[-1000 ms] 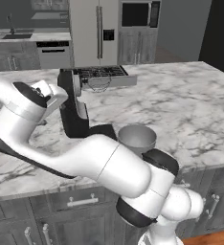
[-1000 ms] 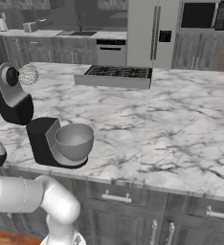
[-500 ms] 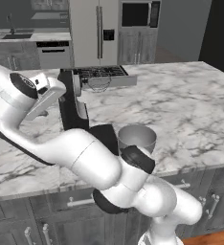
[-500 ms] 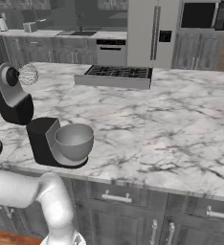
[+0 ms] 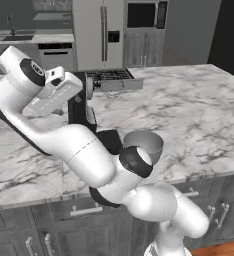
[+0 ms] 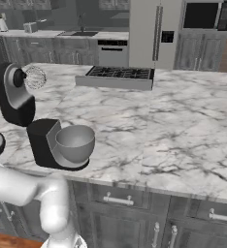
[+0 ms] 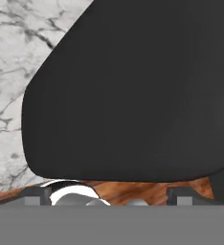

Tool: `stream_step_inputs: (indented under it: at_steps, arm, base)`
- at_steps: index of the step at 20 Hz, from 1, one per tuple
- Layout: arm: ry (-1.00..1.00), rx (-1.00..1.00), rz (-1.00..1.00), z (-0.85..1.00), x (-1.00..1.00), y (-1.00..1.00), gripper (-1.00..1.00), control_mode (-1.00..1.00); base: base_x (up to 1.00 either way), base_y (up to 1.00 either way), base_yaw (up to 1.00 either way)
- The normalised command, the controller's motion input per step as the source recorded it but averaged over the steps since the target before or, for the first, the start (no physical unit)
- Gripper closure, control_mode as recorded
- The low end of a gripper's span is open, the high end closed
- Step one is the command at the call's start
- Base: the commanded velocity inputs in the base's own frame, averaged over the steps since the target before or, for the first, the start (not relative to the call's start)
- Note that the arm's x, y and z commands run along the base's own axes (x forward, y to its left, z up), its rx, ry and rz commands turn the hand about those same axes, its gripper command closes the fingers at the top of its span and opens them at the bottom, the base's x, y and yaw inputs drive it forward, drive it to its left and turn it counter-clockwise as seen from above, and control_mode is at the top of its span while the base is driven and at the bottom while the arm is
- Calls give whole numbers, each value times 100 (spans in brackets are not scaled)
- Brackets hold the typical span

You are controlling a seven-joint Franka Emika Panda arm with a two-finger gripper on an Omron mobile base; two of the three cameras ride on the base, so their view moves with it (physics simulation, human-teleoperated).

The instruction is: Close the stand mixer head.

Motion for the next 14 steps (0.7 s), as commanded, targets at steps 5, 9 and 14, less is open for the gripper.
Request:
stream_step_inputs:
  at_steps: [5, 9, 14]
  arm:
    - [7, 5, -11, 0, 22, -100, -100, -100]
    - [9, 10, -13, 0, 19, -100, -100, -100]
    - [10, 18, -12, -4, 26, -100, -100, -100]
  base:
    - [0, 0, 0]
    - [0, 0, 0]
    - [0, 0, 0]
